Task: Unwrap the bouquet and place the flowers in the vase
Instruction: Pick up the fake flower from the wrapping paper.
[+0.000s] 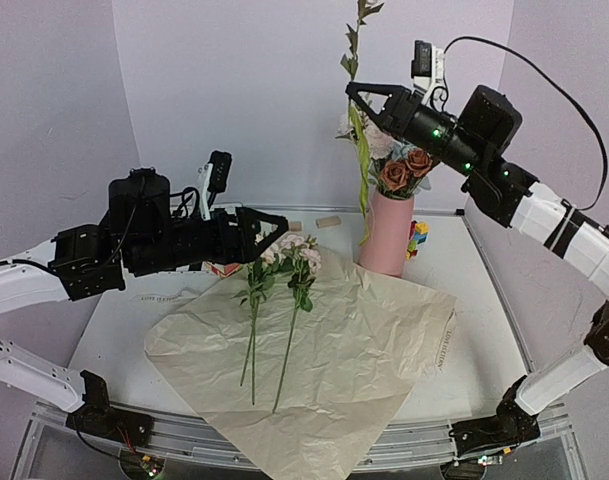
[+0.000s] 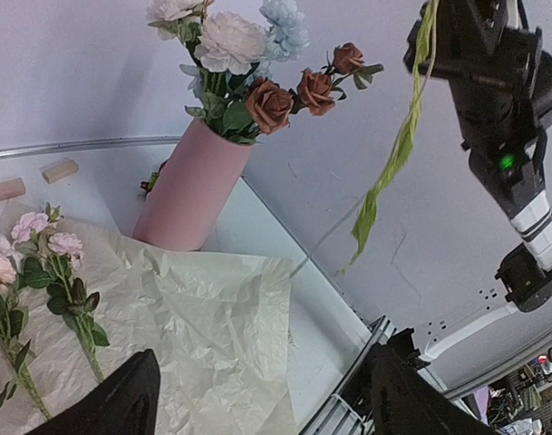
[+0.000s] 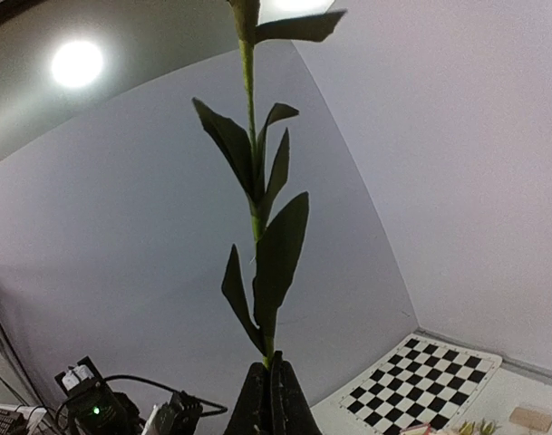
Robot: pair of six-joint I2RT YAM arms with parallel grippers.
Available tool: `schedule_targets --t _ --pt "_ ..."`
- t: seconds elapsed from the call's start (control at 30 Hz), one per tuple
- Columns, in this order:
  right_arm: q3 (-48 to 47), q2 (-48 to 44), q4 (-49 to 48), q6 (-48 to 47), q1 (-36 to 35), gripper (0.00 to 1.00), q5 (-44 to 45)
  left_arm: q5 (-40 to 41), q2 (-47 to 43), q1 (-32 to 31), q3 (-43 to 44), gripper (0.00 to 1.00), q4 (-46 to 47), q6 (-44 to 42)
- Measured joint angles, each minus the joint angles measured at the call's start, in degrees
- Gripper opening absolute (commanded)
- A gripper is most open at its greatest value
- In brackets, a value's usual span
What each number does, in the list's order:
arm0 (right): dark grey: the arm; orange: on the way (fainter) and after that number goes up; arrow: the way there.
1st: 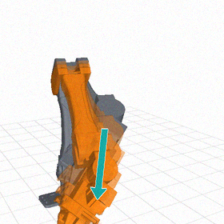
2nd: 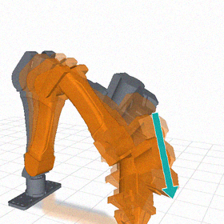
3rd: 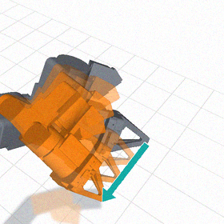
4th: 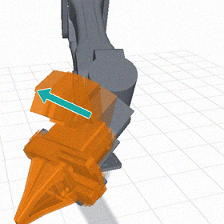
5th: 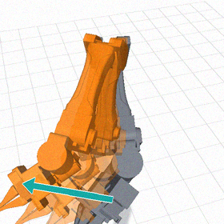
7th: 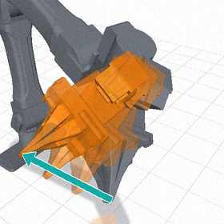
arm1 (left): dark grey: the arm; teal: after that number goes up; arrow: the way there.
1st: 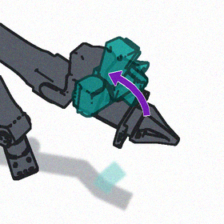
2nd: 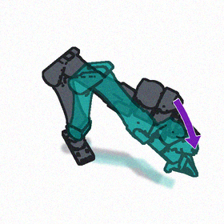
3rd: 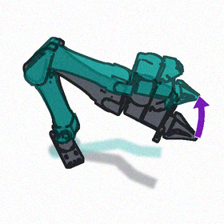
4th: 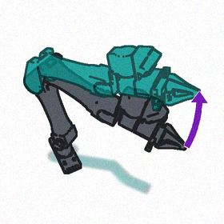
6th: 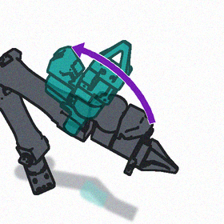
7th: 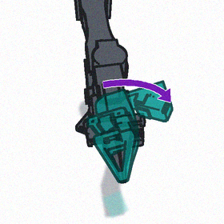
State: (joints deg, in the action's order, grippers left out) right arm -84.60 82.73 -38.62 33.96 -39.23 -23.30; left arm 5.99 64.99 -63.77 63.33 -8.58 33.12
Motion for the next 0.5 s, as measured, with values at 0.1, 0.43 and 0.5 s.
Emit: schedule_targets --t 0.1,0.43,0.5 --pt "5.2 -2.2 -0.3 -0.5 -3.8 0.0 2.5 -1.6 0.0 0.0 1.0 0.83 0.3 -0.4" --pt "20.0 -5.2 -2.5 -0.3 -14.4 0.0 12.8 -11.8 1.9 0.0 1.2 0.74 8.4 -0.3" --pt "21.3 -5.2 -3.3 0.1 -15.7 0.0 14.3 -12.9 2.7 0.0 1.2 0.7 9.6 -0.3"
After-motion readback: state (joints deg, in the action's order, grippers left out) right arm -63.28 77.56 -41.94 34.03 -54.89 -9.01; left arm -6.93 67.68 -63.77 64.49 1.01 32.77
